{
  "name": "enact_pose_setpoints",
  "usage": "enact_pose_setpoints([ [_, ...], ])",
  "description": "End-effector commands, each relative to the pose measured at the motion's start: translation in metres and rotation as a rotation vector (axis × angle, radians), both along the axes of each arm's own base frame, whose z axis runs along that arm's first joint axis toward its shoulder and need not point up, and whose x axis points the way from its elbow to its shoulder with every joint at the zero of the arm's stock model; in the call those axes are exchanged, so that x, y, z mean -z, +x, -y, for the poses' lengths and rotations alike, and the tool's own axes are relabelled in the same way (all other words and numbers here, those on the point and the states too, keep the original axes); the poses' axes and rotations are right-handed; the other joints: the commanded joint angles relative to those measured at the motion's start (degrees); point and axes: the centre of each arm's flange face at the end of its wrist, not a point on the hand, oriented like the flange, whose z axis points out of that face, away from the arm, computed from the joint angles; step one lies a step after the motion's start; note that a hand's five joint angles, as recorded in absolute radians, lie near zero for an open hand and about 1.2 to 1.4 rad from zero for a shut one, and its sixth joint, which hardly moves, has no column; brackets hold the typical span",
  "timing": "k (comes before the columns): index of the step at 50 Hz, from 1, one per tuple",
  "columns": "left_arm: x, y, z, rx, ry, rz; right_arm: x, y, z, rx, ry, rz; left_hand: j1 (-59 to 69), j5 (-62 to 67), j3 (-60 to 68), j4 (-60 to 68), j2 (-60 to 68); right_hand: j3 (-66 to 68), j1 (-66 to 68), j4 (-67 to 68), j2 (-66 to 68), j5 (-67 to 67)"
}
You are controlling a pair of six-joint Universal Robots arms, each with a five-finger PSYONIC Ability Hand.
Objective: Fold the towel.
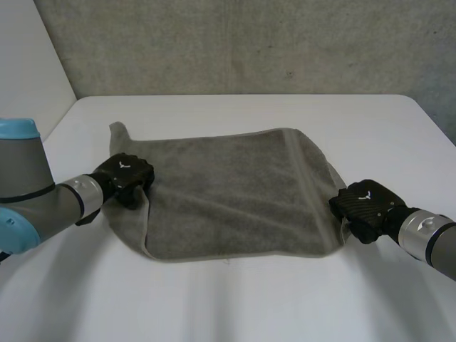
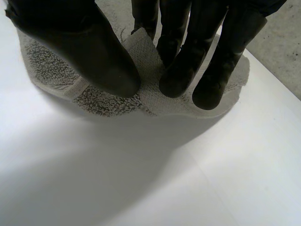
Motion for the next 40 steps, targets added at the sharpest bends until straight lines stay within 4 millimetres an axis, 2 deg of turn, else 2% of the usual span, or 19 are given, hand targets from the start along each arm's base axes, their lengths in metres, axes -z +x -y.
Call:
enact_pose_setpoints([
  [1, 0.0, 0.002, 0.005, -0.011, -0.028, -0.001, 0.001, 0.0, -0.001, 0.0, 0.006, 0.0, -2.5, -2.5, -2.9, -2.5, -2.7, 3.4, 4.2, 3.6, 5.3, 3.6],
  [9, 0.0, 0.003, 0.005, -0.012, -0.027, 0.0, 0.001, 0.0, -0.001, 0.0, 0.005, 0.0, -1.8, -1.9, -2.2, -1.8, -2.0, 3.4, 4.2, 3.6, 5.3, 3.6],
  [13, 0.003, 0.004, 0.003, -0.014, -0.013, 0.0, 0.0, 0.0, -0.001, 0.0, 0.003, 0.0, 11.8, 11.7, 11.4, 11.7, 11.6, 3.4, 4.2, 3.6, 5.3, 3.6],
  [14, 0.003, 0.004, 0.003, -0.014, -0.013, 0.0, 0.0, 0.0, -0.001, 0.0, 0.003, 0.0, 11.8, 11.8, 11.4, 11.8, 11.6, 3.4, 4.2, 3.6, 5.3, 3.6],
  [16, 0.006, 0.005, 0.0, -0.013, 0.001, 0.001, 0.0, 0.0, -0.001, 0.0, 0.002, -0.001, 26.7, 26.7, 26.3, 26.7, 26.5, 3.4, 4.2, 3.6, 5.3, 3.6],
  [20, 0.004, 0.004, -0.002, -0.009, -0.002, -0.001, -0.004, -0.001, 0.002, 0.007, -0.01, 0.001, 26.8, 26.7, 26.4, 26.7, 26.6, 3.4, 4.2, 3.6, 5.3, 3.6],
  [22, -0.001, 0.005, -0.002, -0.01, -0.011, -0.004, -0.006, -0.001, 0.004, 0.015, -0.015, 0.006, 26.8, 26.7, 26.4, 26.7, 26.6, 3.4, 4.2, 3.6, 5.3, 3.6],
  [24, -0.021, 0.005, -0.001, -0.014, -0.064, -0.013, -0.021, -0.002, 0.011, 0.03, -0.064, 0.01, 26.8, 26.7, 26.4, 26.7, 26.6, 3.4, 4.2, 3.6, 5.3, 3.6],
  [25, -0.021, 0.005, -0.001, -0.014, -0.065, -0.014, -0.021, -0.002, 0.011, 0.03, -0.064, 0.01, 26.8, 26.7, 26.4, 26.7, 26.6, 3.4, 4.2, 3.6, 5.3, 3.6],
  [27, -0.048, 0.007, 0.002, -0.029, -0.135, -0.032, -0.058, -0.002, 0.015, 0.048, -0.142, 0.05, 26.8, 26.7, 26.4, 26.7, 26.6, 3.4, 4.2, 3.6, 5.3, 3.6],
  [28, -0.048, 0.007, 0.002, -0.029, -0.135, -0.032, -0.058, -0.002, 0.015, 0.048, -0.142, 0.05, 26.8, 26.7, 26.4, 26.7, 26.6, 3.4, 4.2, 3.6, 5.3, 3.6],
  [30, -0.088, 0.011, 0.002, -0.049, -0.227, -0.072, -0.108, -0.002, 0.015, 0.072, -0.226, 0.141, 26.8, 26.7, 26.4, 26.7, 26.6, 3.4, 4.2, 3.6, 5.3, 3.6],
  [31, -0.088, 0.011, 0.002, -0.049, -0.228, -0.073, -0.108, -0.002, 0.015, 0.072, -0.226, 0.141, 26.8, 26.7, 26.4, 26.7, 26.6, 3.4, 4.2, 3.6, 5.3, 3.6],
  [32, -0.114, 0.012, -0.001, -0.063, -0.273, -0.122, -0.133, -0.002, 0.016, 0.086, -0.272, 0.189, 26.8, 26.7, 26.4, 26.7, 26.6, 3.4, 4.2, 3.6, 5.3, 3.6],
  [33, -0.114, 0.012, -0.001, -0.063, -0.274, -0.122, -0.133, -0.002, 0.016, 0.086, -0.272, 0.19, 26.8, 26.7, 26.4, 26.7, 26.6, 3.4, 4.2, 3.6, 5.3, 3.6],
  [35, -0.163, 0.015, -0.01, -0.091, -0.344, -0.252, -0.185, -0.003, 0.016, 0.104, -0.378, 0.295, 26.8, 26.7, 26.4, 26.7, 26.6, 3.4, 4.2, 3.6, 5.3, 3.6],
  [36, -0.164, 0.015, -0.01, -0.092, -0.345, -0.253, -0.186, -0.003, 0.016, 0.104, -0.378, 0.296, 26.8, 26.7, 26.4, 26.7, 26.6, 3.4, 4.2, 3.6, 5.3, 3.6],
  [39, -0.229, 0.033, -0.021, -0.144, -0.438, -0.441, -0.255, -0.005, 0.005, 0.101, -0.499, 0.404, 26.8, 26.7, 26.4, 26.7, 26.6, 3.4, 4.2, 3.6, 5.3, 3.6],
  [40, -0.229, 0.033, -0.021, -0.145, -0.438, -0.441, -0.255, -0.005, 0.005, 0.101, -0.499, 0.404, 26.8, 26.7, 26.4, 26.7, 26.6, 3.4, 4.2, 3.6, 5.3, 3.6],
])
